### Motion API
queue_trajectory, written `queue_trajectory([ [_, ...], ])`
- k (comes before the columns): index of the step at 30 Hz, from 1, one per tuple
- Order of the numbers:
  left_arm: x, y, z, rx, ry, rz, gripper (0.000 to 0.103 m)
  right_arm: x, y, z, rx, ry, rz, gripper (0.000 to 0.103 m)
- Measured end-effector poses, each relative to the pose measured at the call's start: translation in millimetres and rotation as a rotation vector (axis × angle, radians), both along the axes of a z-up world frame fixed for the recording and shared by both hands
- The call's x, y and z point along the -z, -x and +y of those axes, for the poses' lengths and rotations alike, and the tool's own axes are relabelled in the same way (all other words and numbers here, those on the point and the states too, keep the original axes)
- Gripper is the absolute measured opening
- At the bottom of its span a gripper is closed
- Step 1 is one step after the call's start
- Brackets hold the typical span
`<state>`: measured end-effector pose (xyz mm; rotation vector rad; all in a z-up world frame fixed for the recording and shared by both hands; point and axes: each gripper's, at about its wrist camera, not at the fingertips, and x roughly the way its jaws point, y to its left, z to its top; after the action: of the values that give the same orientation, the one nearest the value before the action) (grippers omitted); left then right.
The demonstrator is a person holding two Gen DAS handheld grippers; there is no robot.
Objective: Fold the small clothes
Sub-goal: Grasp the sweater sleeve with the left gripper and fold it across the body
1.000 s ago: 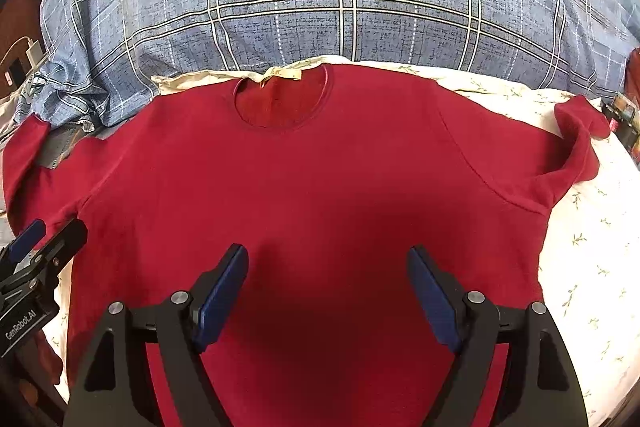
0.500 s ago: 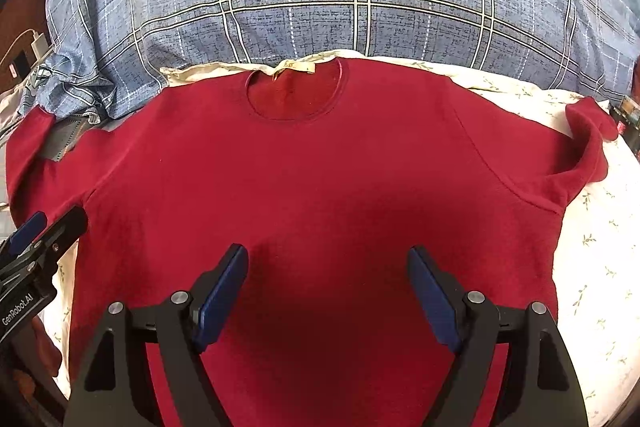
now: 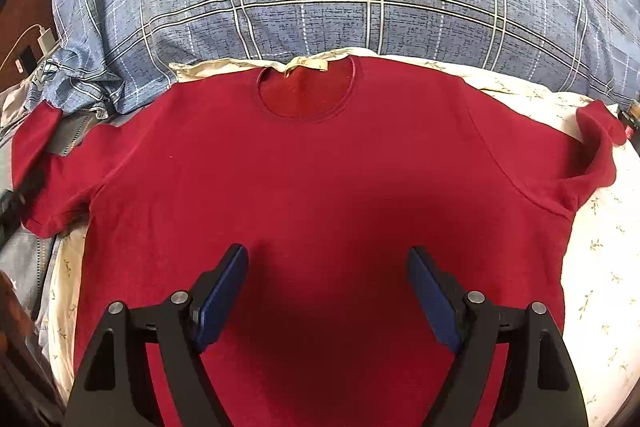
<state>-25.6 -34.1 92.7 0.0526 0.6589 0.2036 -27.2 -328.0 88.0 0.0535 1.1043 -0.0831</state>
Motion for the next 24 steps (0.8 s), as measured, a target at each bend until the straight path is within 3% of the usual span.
queue_trajectory([
  [2,-2,-11,21,-0.092,-0.034,0.010,0.103,-1,-2,2,-0.008,-0.007,-0.003,0.083],
  [7,11,-48,50,-0.168,-0.094,0.067,0.102,0,-8,9,-0.031,-0.024,0.001,0.083],
  [9,23,-68,57,-0.186,-0.152,0.105,0.081,2,-7,12,-0.046,-0.016,0.023,0.083],
  [10,28,-72,62,-0.195,-0.166,0.126,0.060,2,-7,13,-0.051,-0.016,0.026,0.083],
  [13,37,-75,70,-0.222,-0.212,0.108,0.054,4,-7,14,-0.064,-0.023,0.038,0.083],
  [14,36,-74,69,-0.215,-0.207,0.103,0.037,4,-7,13,-0.063,-0.025,0.038,0.083],
  [16,30,-71,69,-0.171,-0.115,0.091,0.016,3,-8,12,-0.058,-0.028,0.031,0.083],
  [19,15,-61,59,-0.038,0.081,0.070,0.013,-4,-6,6,-0.050,-0.042,0.009,0.083],
  [24,-24,-39,-9,0.320,0.348,0.051,0.009,-17,-6,-14,0.003,-0.051,-0.022,0.083],
])
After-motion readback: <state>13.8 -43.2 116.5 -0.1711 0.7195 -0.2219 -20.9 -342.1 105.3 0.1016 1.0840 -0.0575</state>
